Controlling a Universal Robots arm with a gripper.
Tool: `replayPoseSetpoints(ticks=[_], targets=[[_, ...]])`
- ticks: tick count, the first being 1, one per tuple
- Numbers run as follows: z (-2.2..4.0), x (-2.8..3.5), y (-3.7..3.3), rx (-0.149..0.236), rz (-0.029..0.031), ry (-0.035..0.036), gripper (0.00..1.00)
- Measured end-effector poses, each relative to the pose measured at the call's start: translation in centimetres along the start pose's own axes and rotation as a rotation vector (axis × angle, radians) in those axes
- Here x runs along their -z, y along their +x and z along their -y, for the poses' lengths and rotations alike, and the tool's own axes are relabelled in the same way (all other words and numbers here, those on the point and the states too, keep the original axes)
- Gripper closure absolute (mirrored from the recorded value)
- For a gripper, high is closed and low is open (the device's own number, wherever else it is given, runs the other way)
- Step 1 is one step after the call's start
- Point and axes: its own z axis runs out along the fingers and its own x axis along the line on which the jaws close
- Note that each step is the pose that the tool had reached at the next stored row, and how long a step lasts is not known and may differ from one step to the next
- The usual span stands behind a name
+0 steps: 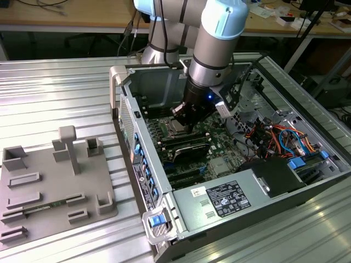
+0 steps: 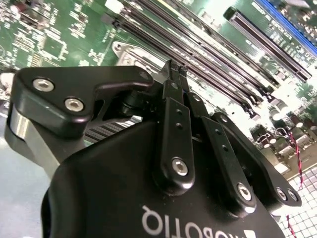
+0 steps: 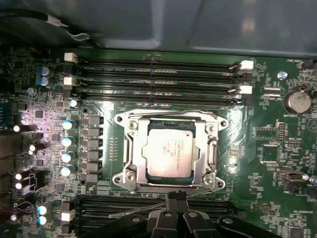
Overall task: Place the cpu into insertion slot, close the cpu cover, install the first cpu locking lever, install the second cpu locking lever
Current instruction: 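Install the second cpu locking lever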
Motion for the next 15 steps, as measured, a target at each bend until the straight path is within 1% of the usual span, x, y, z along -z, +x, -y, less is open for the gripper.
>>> replayPoseSetpoints(ticks=[1,4,6,9,15], targets=[[-0.01,-0.05,0.18,0.000,0.0000,0.0000,0.89],[-0.06,-0.30,1.01,0.000,0.0001,-0.0001,0.89],[-0.08,-0.47,1.34,0.000,0.0000,-0.0001,0.89],[-0.11,-0.83,2.05,0.000,0.0000,0.0001,0.89],[-0.17,-0.86,3.23,0.000,0.0000,-0.0001,0.89]])
